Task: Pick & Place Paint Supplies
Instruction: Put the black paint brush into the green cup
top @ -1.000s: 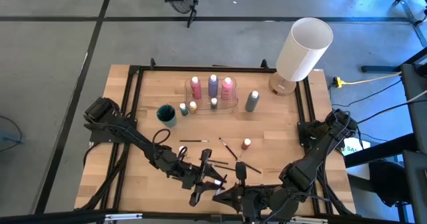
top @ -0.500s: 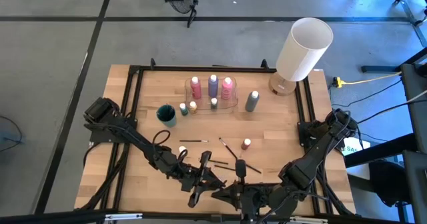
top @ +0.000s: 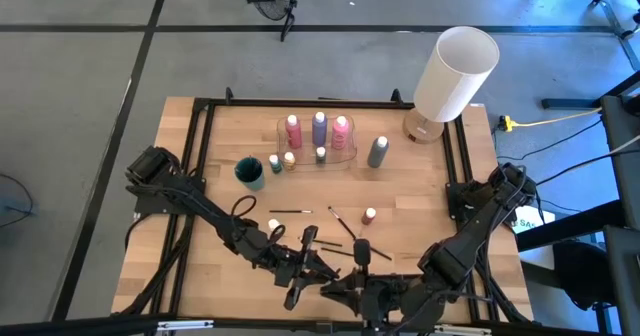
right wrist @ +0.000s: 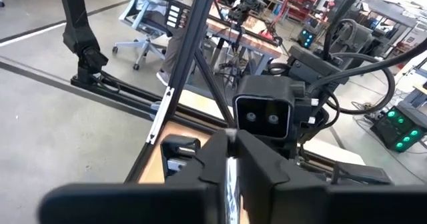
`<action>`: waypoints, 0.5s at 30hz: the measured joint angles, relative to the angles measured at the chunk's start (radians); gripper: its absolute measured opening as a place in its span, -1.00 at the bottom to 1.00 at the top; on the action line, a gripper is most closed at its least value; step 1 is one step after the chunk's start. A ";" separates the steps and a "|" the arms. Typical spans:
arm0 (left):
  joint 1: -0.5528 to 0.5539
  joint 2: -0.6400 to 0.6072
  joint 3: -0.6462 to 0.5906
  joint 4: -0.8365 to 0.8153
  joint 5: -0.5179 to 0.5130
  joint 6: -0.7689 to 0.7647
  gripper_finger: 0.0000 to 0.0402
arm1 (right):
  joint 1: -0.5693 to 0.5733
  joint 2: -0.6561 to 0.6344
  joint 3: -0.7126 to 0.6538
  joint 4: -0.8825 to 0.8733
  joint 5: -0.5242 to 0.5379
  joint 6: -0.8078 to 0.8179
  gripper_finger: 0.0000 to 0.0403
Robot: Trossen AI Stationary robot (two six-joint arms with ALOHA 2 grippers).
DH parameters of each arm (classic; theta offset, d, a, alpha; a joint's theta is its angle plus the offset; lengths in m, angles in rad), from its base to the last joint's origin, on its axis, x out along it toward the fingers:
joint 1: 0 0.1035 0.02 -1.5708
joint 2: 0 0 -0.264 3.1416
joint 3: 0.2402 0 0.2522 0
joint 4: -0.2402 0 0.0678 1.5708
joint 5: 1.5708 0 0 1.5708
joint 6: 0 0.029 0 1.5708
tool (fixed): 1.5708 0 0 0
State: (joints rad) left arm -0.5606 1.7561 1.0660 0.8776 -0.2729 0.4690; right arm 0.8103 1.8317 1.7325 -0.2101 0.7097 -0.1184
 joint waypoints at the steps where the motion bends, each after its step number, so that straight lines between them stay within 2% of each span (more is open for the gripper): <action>1: 0.000 0.000 0.000 0.000 0.000 -0.001 -0.86 | 0.003 0.000 0.000 -0.002 0.000 0.000 -0.75; 9: -0.001 -0.004 0.003 0.034 0.002 -0.011 -0.86 | 0.055 0.002 -0.003 -0.004 0.116 -0.053 -0.29; 15: -0.001 -0.007 0.004 0.027 -0.015 -0.010 -0.86 | 0.166 0.002 -0.003 0.057 0.383 -0.177 -0.19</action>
State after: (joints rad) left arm -0.5615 1.7488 1.0702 0.9048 -0.2878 0.4595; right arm 0.9768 1.8339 1.7290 -0.1527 1.0926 -0.2954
